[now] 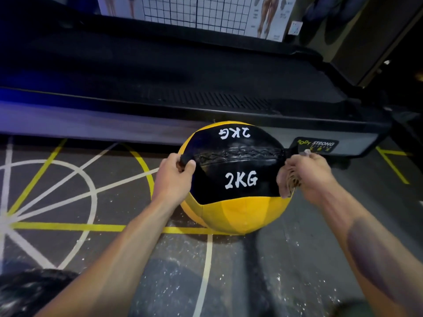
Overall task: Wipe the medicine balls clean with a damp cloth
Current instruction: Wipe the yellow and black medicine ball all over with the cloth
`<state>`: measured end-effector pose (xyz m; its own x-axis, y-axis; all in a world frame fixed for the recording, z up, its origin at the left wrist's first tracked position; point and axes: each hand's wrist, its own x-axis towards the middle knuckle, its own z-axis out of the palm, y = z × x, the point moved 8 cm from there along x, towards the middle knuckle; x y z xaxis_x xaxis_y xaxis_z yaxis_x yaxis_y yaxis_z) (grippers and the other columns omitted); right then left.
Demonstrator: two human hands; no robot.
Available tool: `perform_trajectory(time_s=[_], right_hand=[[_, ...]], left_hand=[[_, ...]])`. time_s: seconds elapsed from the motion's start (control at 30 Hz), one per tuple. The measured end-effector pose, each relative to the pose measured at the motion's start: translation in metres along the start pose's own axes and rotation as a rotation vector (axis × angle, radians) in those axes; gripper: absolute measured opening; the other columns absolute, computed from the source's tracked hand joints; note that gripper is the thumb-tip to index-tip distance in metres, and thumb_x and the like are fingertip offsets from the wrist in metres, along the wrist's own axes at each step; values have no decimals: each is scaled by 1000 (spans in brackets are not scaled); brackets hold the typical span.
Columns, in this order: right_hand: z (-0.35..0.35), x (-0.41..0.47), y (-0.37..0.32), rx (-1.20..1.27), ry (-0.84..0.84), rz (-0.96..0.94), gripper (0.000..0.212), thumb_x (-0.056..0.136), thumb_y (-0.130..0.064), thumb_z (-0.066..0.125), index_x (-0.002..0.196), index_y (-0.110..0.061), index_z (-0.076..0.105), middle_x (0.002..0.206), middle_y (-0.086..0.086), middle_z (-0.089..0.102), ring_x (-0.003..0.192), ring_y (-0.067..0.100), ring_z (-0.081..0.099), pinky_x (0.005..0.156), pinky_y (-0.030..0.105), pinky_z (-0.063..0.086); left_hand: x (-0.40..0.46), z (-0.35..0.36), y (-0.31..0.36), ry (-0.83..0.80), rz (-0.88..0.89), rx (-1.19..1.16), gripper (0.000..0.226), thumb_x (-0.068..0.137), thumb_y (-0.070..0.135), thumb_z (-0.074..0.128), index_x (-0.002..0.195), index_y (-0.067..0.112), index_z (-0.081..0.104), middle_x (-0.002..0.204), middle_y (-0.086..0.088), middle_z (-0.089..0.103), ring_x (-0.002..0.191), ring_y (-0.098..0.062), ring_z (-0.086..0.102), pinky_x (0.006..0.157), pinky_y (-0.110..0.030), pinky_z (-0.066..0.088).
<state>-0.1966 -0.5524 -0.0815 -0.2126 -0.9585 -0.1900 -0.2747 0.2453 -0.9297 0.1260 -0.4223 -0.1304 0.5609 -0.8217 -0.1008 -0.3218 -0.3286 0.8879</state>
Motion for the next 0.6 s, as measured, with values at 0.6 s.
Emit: perform_trajectory(time_s=[0.6], right_hand=[[34, -27, -71, -450, 56, -555, 28, 110, -21, 41, 125, -16, 63, 109, -10, 60, 109, 15, 60, 92, 27, 42]], left_hand=[[-36, 9, -8, 73, -3, -243, 25, 102, 46, 52, 96, 24, 62, 87, 2, 71, 89, -28, 66, 81, -50, 53]])
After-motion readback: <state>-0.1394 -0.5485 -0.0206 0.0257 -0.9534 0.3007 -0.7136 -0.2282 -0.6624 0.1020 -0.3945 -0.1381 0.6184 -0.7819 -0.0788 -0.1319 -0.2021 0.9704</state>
